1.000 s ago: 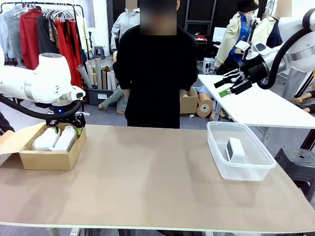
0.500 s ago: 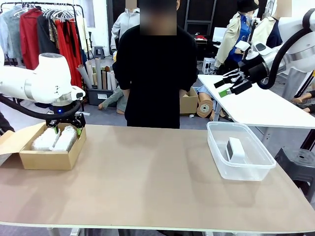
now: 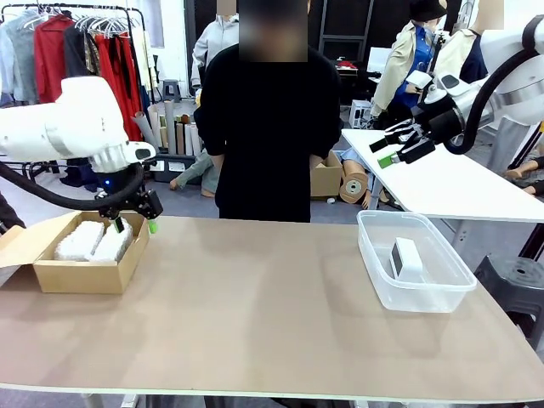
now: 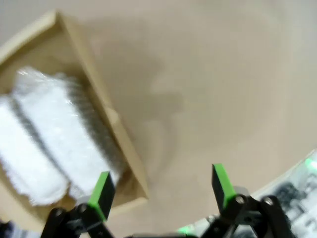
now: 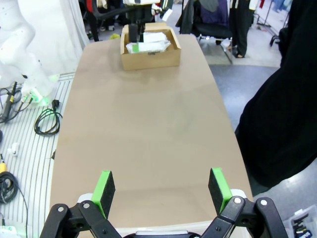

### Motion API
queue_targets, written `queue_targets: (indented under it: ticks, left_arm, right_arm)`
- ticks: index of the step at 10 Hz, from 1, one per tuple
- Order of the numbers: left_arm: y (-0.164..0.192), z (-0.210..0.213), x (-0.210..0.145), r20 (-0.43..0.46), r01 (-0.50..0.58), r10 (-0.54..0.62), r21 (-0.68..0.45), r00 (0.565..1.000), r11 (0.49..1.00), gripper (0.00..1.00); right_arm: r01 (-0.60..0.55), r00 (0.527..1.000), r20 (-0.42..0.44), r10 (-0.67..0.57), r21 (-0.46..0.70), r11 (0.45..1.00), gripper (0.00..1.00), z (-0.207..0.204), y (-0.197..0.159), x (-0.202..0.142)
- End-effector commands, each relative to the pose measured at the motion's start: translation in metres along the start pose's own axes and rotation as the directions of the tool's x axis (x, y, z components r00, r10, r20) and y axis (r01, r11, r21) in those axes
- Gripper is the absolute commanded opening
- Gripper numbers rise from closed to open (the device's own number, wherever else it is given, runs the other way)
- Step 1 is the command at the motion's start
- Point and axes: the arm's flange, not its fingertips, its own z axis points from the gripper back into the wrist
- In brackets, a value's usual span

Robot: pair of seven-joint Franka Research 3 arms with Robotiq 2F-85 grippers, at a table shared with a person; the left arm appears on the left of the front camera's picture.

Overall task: Separate and place wrapped and unwrapped clocks.
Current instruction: If the picked Digital clock is wrapped, place it in the Package Box ; if not, place it in the Organizing box.

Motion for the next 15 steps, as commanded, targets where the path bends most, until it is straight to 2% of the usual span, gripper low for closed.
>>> queue_targets:
  ticks: [1, 2, 3, 4, 5, 6, 8, 9, 10, 11, 12, 13, 15]
  left_arm:
    - [0.011, 0.025, -0.002, -0.024, 0.099, -0.102, -0.103, 0.995, 0.990, 1.00]
    - [0.007, 0.032, -0.002, 0.017, 0.176, -0.176, -0.140, 0.984, 0.974, 1.00]
    - [-0.001, 0.044, -0.007, 0.187, 0.142, -0.125, -0.077, 0.974, 0.987, 1.00]
    - [-0.004, 0.050, -0.003, 0.194, 0.314, -0.281, -0.166, 0.940, 0.935, 1.00]
    - [-0.010, 0.060, -0.003, 0.288, 0.439, -0.384, -0.157, 0.877, 0.885, 1.00]
    - [-0.017, 0.068, -0.005, 0.381, 0.521, -0.444, -0.126, 0.811, 0.844, 1.00]
    - [-0.032, 0.078, -0.013, 0.407, 0.626, -0.535, -0.125, 0.740, 0.770, 1.00]
    - [-0.038, 0.083, -0.027, 0.401, 0.692, -0.606, -0.109, 0.687, 0.713, 1.00]
    - [-0.047, 0.083, -0.034, 0.422, 0.723, -0.635, -0.075, 0.647, 0.687, 1.00]
    - [-0.053, 0.085, -0.040, 0.407, 0.744, -0.667, -0.048, 0.623, 0.666, 1.00]
    - [-0.055, 0.078, -0.033, 0.343, 0.600, -0.592, 0.094, 0.729, 0.794, 1.00]
    - [-0.055, 0.087, -0.025, 0.399, 0.718, -0.641, -0.068, 0.656, 0.692, 1.00]
    - [-0.055, 0.087, -0.025, 0.399, 0.718, -0.641, -0.068, 0.656, 0.692, 1.00]
  right_arm:
    - [-0.004, 1.000, 0.001, 0.004, -0.005, 1.000, 1.00, 0.001, 0.000, 0.002]
    - [-0.004, 1.000, 0.001, 0.004, -0.005, 1.000, 1.00, 0.001, 0.000, 0.002]
    - [-0.004, 1.000, 0.001, 0.004, -0.005, 1.000, 1.00, 0.001, 0.000, 0.002]
    - [-0.004, 1.000, 0.001, 0.004, -0.005, 1.000, 1.00, 0.001, 0.000, 0.002]
    - [-0.004, 1.000, 0.001, 0.004, -0.005, 1.000, 1.00, 0.001, 0.000, 0.002]
    - [-0.004, 1.000, 0.001, 0.004, -0.005, 1.000, 1.00, 0.001, 0.000, 0.002]
    - [-0.004, 1.000, 0.001, 0.004, -0.005, 1.000, 1.00, 0.001, 0.000, 0.002]
    - [-0.004, 1.000, 0.001, 0.004, -0.005, 1.000, 1.00, 0.001, 0.000, 0.002]
    - [-0.004, 1.000, 0.001, 0.004, -0.005, 1.000, 1.00, 0.001, 0.000, 0.002]
    - [-0.004, 1.000, 0.001, 0.004, -0.005, 1.000, 1.00, 0.001, 0.000, 0.002]
    - [-0.004, 1.000, 0.001, 0.004, -0.005, 1.000, 1.00, 0.001, 0.000, 0.002]
    - [-0.004, 1.000, 0.001, 0.004, -0.005, 1.000, 1.00, 0.001, 0.000, 0.002]
    - [-0.004, 1.000, 0.001, 0.004, -0.005, 1.000, 1.00, 0.001, 0.000, 0.002]
